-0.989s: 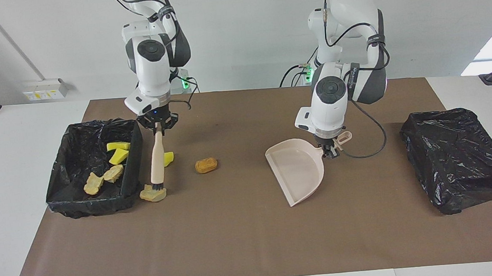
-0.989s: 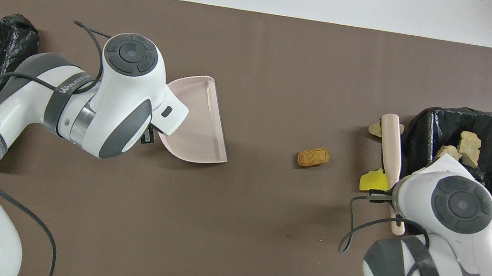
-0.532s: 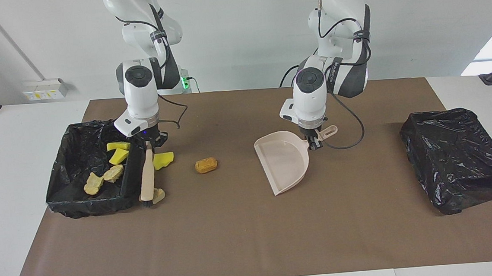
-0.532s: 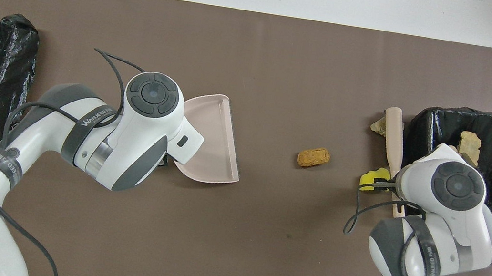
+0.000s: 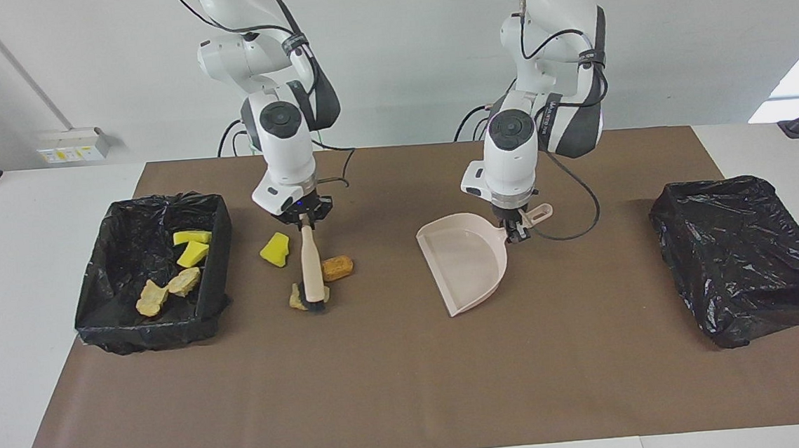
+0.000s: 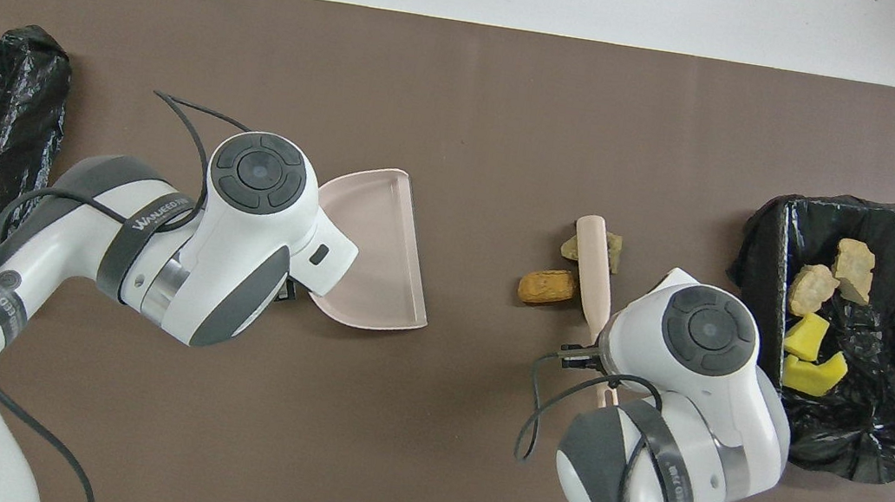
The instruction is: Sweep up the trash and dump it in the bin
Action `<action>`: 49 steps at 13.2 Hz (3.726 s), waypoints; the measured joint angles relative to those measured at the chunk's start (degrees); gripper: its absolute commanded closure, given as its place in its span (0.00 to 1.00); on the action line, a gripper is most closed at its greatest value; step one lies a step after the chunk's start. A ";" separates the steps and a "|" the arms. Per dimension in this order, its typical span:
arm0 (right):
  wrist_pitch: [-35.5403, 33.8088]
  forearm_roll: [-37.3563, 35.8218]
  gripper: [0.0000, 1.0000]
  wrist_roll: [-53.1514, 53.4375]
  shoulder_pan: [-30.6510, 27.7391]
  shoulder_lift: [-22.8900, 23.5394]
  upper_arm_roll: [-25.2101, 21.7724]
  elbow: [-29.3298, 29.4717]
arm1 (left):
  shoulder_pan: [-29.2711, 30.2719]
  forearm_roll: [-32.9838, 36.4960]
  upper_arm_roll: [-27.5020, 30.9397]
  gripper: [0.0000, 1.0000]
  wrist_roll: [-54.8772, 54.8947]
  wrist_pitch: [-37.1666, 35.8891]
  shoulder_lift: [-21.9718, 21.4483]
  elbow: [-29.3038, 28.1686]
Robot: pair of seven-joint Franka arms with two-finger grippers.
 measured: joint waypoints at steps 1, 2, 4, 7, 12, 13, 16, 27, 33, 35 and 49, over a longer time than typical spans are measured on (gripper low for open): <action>-2.72 1.11 1.00 0.00 0.97 -0.05 0.08 2.08 | 0.01 0.00 0.03 1.00 0.00 0.06 -0.01 -0.06; -6.22 1.34 1.00 0.00 1.01 -0.16 0.07 4.50 | 0.01 0.00 0.04 1.00 0.00 0.06 -0.04 -0.19; -14.22 1.35 1.00 -0.19 -0.11 -1.05 -0.66 9.47 | 0.02 0.00 0.11 1.00 -0.01 0.48 -0.57 -1.71; -16.79 0.12 1.00 0.51 -5.47 -3.06 -1.03 8.18 | 0.01 0.04 0.11 1.00 -0.01 1.86 -1.78 -3.91; -13.77 -1.99 1.00 11.11 -8.26 -10.73 -1.07 -5.14 | -0.14 2.15 -0.24 1.00 0.04 3.17 -2.15 -4.60; -11.93 -2.01 1.00 11.69 -9.16 -13.33 -1.09 -8.94 | -0.39 2.38 -0.35 1.00 0.07 3.73 -2.38 -5.10; -8.89 -1.97 1.00 12.29 -11.30 -18.95 -1.08 -17.05 | -2.08 2.46 -0.59 1.00 0.05 6.85 -3.68 -7.99; 1.78 0.55 1.00 16.20 -1.16 -9.56 -0.12 -13.56 | -2.19 2.46 -0.03 1.00 0.04 7.93 -4.56 -9.79; -0.97 3.45 1.00 8.82 2.94 -2.01 0.05 -2.51 | -1.66 2.47 0.15 1.00 0.05 7.93 -4.60 -10.02; -0.29 3.47 1.00 8.74 3.53 1.55 0.07 -0.56 | -1.61 2.47 0.25 1.00 0.05 7.93 -4.67 -10.10; -7.24 20.02 1.00 4.85 10.12 6.68 3.62 11.03 | -1.10 2.48 0.46 1.00 0.05 7.94 -4.81 -10.47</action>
